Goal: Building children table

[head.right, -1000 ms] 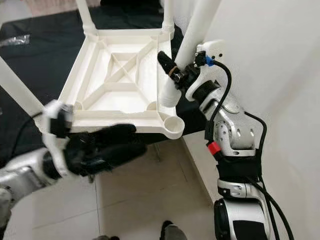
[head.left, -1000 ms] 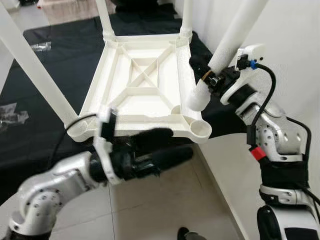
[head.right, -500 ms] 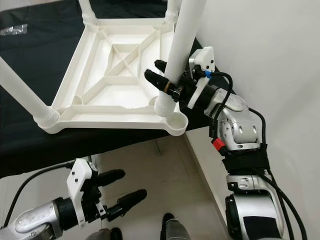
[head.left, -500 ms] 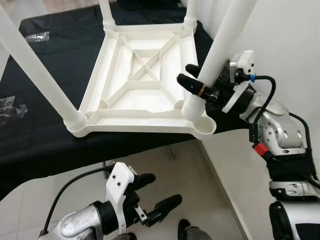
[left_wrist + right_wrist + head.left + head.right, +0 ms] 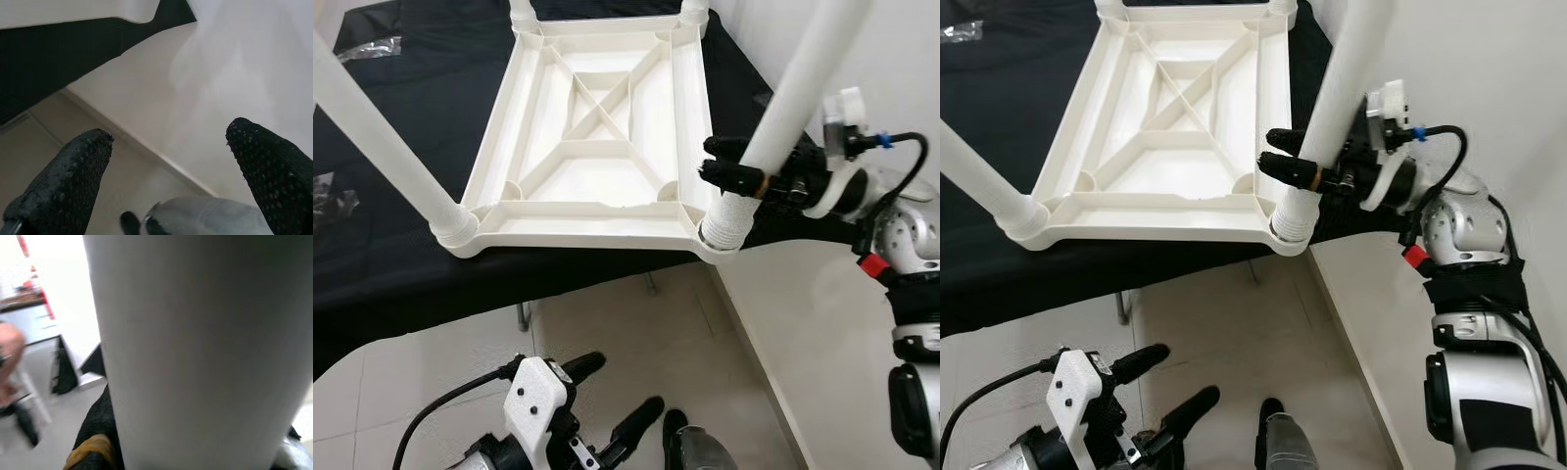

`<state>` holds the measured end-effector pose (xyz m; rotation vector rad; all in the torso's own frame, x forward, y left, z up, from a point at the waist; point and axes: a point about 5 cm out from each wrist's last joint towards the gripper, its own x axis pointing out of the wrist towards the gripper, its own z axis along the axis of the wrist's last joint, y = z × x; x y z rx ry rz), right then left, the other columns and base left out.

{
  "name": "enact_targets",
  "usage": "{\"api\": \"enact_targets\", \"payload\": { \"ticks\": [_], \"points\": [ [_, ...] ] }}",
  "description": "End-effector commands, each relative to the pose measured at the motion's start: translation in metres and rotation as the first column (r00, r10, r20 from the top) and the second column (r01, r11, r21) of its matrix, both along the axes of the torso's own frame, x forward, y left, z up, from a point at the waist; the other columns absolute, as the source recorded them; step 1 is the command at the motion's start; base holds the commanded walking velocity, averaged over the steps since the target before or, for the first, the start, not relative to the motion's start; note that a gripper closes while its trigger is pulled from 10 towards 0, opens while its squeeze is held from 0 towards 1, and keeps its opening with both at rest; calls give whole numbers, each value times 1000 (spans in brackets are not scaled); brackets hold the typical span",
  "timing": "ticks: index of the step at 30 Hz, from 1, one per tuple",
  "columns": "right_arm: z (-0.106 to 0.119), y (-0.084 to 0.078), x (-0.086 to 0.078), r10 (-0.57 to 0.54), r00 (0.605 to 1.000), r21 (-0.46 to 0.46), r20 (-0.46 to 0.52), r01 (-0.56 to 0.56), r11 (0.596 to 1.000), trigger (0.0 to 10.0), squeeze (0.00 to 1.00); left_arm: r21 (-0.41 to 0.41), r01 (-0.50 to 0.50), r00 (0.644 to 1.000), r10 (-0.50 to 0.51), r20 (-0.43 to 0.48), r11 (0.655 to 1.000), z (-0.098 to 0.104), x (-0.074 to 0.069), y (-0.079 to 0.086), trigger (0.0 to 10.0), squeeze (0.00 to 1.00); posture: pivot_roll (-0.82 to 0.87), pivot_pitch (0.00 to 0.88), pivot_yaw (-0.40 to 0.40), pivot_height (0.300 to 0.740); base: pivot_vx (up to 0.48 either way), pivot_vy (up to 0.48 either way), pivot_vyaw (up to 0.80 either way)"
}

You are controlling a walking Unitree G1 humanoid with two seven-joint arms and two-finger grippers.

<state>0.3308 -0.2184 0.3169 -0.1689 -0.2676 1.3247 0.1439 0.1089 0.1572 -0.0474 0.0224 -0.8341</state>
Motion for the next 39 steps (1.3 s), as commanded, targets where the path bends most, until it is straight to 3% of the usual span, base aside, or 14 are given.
{"api": "enact_targets", "payload": {
  "ticks": [1,9,13,16,18,21,28,39],
  "points": [
    [8,-1,-8,83,996,-6,28,-83,997,10000,0,26,30,1000,-30,5,999,-1,-5,0,10000,0,78,416,56,740,0,0,0],
    [10,7,-10,170,984,-12,49,-170,985,10000,0,30,45,999,-45,23,999,-3,-6,1,10000,0,82,421,66,740,0,0,0],
    [5,19,-9,205,977,-113,60,-197,974,10000,0,37,55,998,-57,30,998,-4,-8,1,10000,0,83,426,73,740,0,0,0],
    [4,20,-9,206,977,-124,60,-198,972,10000,0,37,55,998,-56,31,998,-4,-8,1,10000,0,83,426,73,740,0,0,0],
    [8,35,-5,197,974,-173,109,-177,969,10000,0,32,66,997,-67,32,997,-4,-8,0,10000,0,75,430,71,740,0,0,0],
    [12,43,-2,190,972,-213,141,-157,964,10000,0,28,78,996,-79,36,997,-4,-8,-1,10000,0,69,432,65,740,0,0,0],
    [19,55,2,193,972,-228,136,-159,960,10000,0,19,88,995,-89,45,996,-5,-7,-4,10000,0,56,429,49,740,0,0,0],
    [20,55,6,191,974,-191,121,-166,967,10000,0,11,88,995,-88,54,996,-5,-6,-6,10000,0,50,431,34,740,0,0,0]
  ]
}}
